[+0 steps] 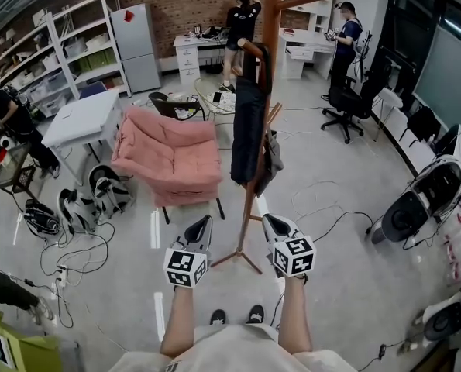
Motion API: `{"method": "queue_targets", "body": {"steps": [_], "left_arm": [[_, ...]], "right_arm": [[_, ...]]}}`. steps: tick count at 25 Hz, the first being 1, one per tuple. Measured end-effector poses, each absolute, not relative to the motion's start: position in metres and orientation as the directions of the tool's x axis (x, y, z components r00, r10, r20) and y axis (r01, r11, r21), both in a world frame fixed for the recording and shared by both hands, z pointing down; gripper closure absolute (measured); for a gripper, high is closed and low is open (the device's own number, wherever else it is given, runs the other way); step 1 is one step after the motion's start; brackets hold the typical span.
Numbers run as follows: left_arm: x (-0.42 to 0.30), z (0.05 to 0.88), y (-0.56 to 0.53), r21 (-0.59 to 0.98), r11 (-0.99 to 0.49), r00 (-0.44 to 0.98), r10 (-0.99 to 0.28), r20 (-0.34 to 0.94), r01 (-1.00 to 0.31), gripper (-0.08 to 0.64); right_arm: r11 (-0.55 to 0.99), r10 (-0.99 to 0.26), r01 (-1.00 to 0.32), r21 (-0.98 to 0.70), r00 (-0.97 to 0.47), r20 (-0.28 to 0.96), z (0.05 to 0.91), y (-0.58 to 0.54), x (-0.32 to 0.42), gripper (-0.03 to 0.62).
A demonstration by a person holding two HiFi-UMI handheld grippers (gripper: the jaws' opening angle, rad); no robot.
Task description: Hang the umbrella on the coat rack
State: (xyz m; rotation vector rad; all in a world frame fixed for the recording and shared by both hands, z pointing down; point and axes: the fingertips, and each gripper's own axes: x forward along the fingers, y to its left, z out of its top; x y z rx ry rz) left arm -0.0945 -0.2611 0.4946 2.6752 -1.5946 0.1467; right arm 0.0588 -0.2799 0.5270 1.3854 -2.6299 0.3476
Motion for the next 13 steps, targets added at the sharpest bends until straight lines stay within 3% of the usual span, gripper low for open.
{"method": "queue_targets", "body": {"steps": [13], "left_arm": [[-0.1005, 0.4951, -0.2670, -0.001, -0.440, 0.437, -0.894, 0.098, -0.898, 0.552]], "right_arm": [[0.545, -0.796, -0.827, -0.139, -0.562, 0.226, 0.5264, -0.2796, 0.0598, 0.588]]}}
